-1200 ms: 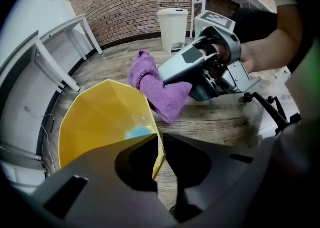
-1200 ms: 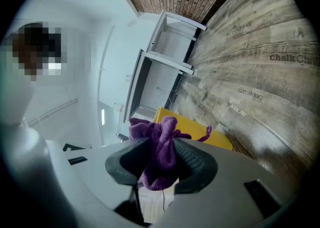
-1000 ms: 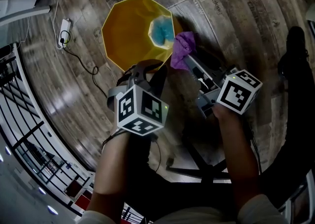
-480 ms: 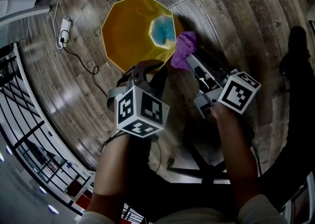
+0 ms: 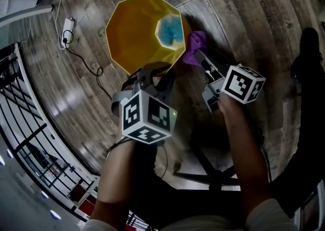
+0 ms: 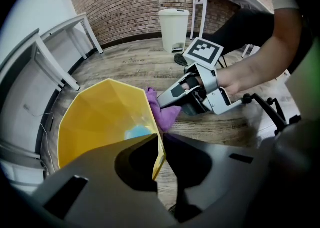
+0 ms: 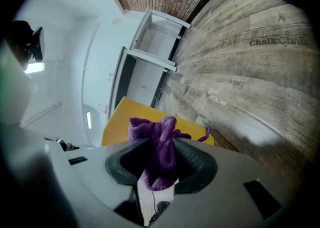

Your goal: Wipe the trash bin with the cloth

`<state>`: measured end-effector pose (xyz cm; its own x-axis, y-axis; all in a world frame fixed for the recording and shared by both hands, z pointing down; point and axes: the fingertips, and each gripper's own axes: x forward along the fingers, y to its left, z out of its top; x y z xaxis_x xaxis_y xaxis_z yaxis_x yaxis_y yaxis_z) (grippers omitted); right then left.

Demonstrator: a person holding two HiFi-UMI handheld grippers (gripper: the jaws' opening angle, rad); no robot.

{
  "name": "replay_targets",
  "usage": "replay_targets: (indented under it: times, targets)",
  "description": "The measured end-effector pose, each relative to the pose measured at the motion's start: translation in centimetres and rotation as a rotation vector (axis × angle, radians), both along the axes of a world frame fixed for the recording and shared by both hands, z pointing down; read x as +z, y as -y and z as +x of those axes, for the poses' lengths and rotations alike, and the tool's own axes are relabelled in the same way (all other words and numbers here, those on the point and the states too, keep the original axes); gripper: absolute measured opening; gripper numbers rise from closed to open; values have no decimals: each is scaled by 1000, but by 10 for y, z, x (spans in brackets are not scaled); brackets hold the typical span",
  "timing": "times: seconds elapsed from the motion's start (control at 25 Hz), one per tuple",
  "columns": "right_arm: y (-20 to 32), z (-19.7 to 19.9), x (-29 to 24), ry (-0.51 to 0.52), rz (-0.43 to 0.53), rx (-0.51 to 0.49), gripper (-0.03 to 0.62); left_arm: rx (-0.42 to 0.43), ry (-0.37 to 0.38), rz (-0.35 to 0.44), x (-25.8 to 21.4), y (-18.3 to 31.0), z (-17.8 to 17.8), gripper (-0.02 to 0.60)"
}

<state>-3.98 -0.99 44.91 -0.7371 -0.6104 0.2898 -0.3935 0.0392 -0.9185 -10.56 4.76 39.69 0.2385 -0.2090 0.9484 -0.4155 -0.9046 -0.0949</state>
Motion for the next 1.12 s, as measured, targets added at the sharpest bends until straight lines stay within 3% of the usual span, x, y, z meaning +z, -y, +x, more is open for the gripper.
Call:
replay_targets:
  times: [0.32,1.12]
  targets:
    - [2,-6,37,-85,-50,-44,140,-4,-3,0,0,0,1,35]
    - [20,-11,152,-418,-213,-191,140,-14,-11,2,-2,1,3,35]
